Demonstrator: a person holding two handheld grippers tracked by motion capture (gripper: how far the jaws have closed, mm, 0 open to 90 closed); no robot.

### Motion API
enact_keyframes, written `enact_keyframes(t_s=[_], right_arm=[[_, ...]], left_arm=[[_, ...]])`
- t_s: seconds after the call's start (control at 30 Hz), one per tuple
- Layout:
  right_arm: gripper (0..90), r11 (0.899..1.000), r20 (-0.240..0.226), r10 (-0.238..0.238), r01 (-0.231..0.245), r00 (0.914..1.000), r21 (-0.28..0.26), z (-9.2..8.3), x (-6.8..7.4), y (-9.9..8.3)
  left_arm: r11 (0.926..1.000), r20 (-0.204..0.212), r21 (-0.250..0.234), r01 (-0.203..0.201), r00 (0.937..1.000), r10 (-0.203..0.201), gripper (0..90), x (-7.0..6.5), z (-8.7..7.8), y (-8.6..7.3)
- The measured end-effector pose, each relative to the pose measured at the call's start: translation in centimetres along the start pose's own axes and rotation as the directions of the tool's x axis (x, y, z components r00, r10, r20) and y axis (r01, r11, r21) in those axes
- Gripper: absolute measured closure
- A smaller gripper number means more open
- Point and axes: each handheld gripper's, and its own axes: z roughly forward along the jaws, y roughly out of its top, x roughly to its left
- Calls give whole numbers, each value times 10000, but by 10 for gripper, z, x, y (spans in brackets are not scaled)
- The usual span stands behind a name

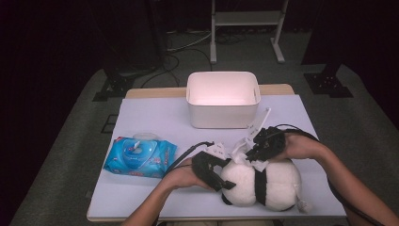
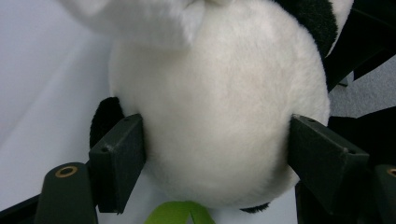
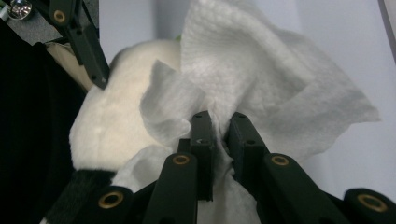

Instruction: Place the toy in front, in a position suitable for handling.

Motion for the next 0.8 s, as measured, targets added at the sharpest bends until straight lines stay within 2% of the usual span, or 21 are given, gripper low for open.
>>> enact_keyframes(t_s=[0.3,0.43,0.7,0.8], right_arm=[[803,9990,-232,-396,390,9989,-233,13,-2,27],[800,9977,-270,-668,666,9974,-91,16,4,34],[801,9987,-265,-462,457,9986,-212,3,11,15],[800,9997,-220,-127,122,9997,-212,-5,12,-1]], left_arm=[[10000,11,-72,-68,10000,68,222,-1,0,-1],[9998,-134,147,-95,9999,97,221,-2,0,1],[9999,-180,112,-48,9998,50,213,-2,0,0],[9999,-238,137,-10,9997,13,212,-2,0,1]])
